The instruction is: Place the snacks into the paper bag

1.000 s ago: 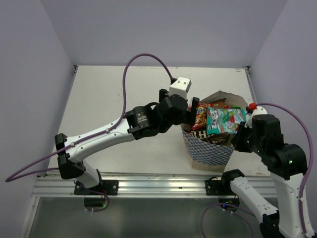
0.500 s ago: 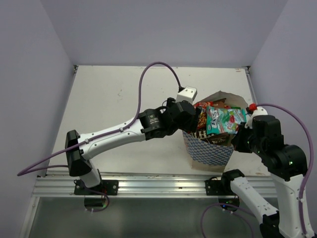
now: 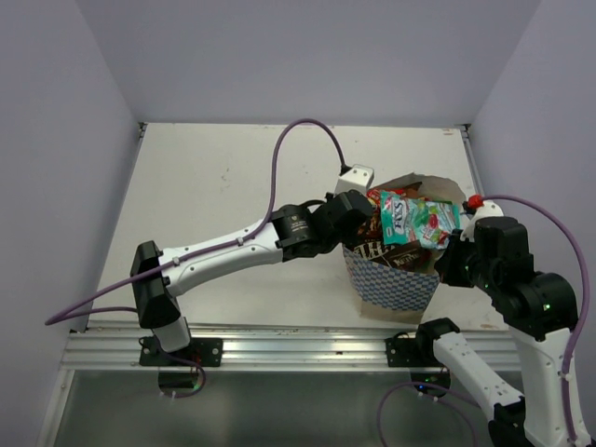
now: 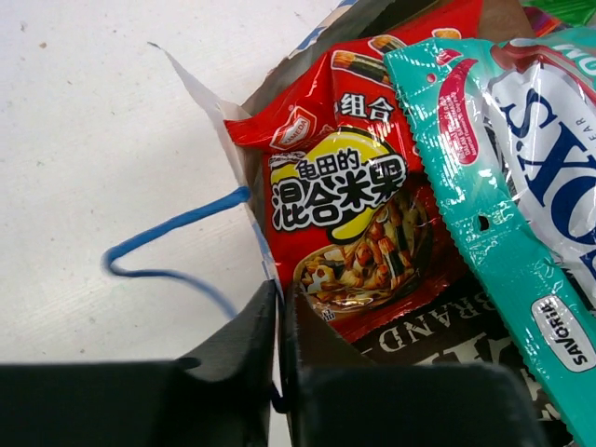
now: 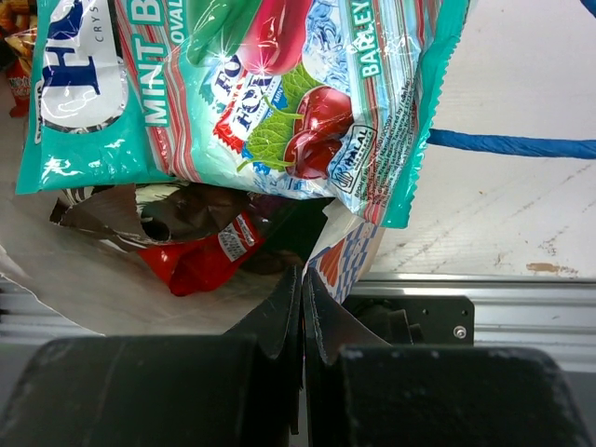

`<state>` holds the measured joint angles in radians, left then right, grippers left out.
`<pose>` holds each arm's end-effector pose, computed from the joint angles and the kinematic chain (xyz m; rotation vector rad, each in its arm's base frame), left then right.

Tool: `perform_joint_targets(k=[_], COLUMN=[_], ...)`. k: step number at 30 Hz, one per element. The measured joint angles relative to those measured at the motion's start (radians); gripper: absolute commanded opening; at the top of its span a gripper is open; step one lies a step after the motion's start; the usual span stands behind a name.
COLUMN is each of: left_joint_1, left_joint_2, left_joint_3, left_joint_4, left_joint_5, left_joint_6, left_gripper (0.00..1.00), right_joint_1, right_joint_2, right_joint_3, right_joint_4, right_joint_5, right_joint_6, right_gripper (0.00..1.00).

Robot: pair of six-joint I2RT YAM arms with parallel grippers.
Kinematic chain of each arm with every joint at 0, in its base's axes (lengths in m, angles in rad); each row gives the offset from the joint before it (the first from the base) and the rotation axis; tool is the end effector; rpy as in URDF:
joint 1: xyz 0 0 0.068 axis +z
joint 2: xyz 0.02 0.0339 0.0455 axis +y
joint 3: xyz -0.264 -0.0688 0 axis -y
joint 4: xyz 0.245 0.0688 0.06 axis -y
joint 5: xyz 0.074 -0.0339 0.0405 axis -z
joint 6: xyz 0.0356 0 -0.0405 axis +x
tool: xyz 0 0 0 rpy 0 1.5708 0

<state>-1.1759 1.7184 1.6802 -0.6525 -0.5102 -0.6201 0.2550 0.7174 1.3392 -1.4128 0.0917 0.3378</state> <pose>0.1649 -0.3505 0.3583 0.3405 2.1687 -0.4483 0.0610 0.0125 0.4007 0.1424 2.3605 0.1800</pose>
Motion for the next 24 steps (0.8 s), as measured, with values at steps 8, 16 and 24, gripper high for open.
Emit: perform_joint_targets(k=[8, 16, 24], left_joint_1=[0.009, 0.008, -0.021], left_joint_2=[0.000, -0.057, -0.130], left_joint_3=[0.000, -0.037, -0.035], left_joint_4=[-0.002, -0.002, -0.004], left_joint_5=[0.000, -0.046, -0.133], left_joint_6=[0.002, 0.003, 0.015], left_gripper=[0.00, 0.00, 0.00], right_joint_1=[0.000, 0.000, 0.000], right_joint_2=[0.003, 0.039, 0.229], right_joint_3=[0.000, 0.017, 0.134], right_joint_4=[0.005, -0.005, 0.016], right_joint_5=[0.000, -0.002, -0.045], right_joint_6=[-0.006, -0.030, -0.071], right_gripper=[0.00, 0.00, 0.00])
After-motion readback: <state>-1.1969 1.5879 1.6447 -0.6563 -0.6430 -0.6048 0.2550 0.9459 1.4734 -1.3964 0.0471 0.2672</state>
